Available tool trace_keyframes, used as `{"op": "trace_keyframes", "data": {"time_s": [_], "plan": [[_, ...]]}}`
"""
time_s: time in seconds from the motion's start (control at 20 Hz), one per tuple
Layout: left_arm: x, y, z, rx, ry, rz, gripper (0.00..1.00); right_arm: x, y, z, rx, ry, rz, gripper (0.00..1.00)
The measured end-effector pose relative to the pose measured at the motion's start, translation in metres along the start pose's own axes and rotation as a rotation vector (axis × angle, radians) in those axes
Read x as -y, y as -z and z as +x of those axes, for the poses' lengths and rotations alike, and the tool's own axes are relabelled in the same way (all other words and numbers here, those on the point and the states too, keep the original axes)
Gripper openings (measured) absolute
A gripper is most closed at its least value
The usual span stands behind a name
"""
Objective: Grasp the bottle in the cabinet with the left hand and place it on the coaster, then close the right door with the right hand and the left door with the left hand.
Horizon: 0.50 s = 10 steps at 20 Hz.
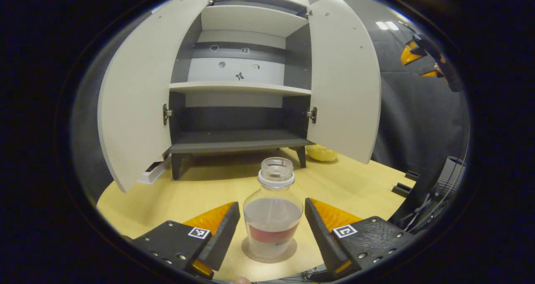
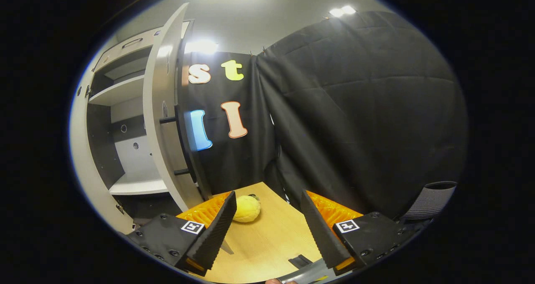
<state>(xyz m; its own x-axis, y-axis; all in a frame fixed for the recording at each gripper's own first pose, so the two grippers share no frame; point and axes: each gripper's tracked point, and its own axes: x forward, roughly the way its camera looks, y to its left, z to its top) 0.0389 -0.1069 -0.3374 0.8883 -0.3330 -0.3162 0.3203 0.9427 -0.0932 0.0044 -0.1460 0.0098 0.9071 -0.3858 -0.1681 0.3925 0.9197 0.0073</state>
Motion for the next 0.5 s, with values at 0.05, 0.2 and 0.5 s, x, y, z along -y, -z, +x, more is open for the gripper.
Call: {"op": "trace_keyframes", "data": {"time_s": [0.05,0.2,0.5], "plan": [[-0.001,-0.005,-0.003,0.002,-0.009,0.006,0.9,0.001,0.0,-0.001,0.004,0.004,-0.001,0.94],[0.001,-0.037,-0.025,0.049,0.016,0.03,0.9,0.003,-0.002,-0.004,0.001,0.012,0.006,0.94],[-0.007,-0.134,-0.081,0.164,0.027,0.001,0.9,0.013,-0.022,0.004,0.041,0.046,0.008,0.98]]}}
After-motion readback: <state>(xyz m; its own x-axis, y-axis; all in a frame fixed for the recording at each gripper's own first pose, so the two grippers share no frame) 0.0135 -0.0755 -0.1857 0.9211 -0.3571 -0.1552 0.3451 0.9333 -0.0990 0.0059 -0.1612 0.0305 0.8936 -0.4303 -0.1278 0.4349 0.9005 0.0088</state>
